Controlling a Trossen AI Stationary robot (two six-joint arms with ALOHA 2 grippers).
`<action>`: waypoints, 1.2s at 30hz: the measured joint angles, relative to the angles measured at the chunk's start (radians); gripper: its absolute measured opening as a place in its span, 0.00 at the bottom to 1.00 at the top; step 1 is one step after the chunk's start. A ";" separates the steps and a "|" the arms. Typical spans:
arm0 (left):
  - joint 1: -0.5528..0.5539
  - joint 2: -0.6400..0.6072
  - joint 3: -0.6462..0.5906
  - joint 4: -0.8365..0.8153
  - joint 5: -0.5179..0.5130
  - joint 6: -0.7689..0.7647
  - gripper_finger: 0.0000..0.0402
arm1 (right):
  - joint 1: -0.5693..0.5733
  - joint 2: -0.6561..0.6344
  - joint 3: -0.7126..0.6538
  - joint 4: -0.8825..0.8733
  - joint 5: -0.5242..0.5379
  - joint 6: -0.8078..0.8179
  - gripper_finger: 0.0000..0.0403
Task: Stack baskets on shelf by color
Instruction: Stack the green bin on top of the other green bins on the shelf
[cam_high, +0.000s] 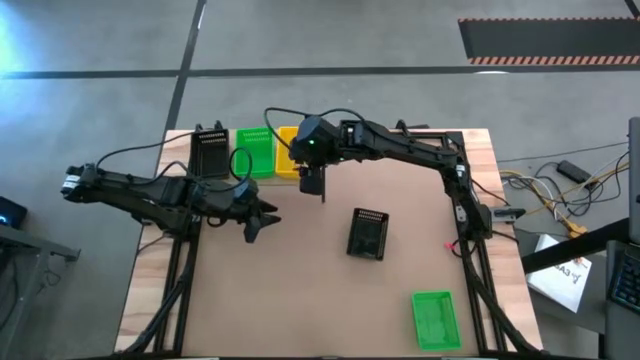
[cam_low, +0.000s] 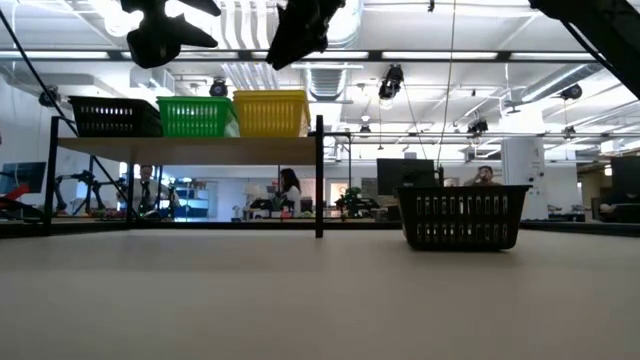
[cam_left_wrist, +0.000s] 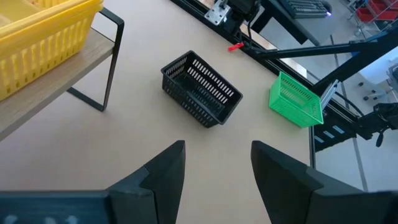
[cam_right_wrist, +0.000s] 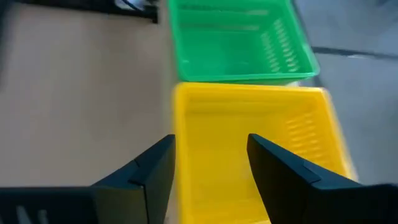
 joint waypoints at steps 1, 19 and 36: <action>0.000 0.000 0.000 0.000 0.000 0.000 0.42 | 0.003 -0.006 0.000 -0.011 -0.024 0.021 0.47; 0.000 0.002 0.000 0.000 0.001 0.082 0.42 | 0.269 -0.323 -0.541 -0.039 0.071 0.500 0.28; 0.000 0.006 0.000 0.001 0.014 0.162 0.42 | 0.922 -0.489 -0.867 -0.049 0.152 1.252 0.23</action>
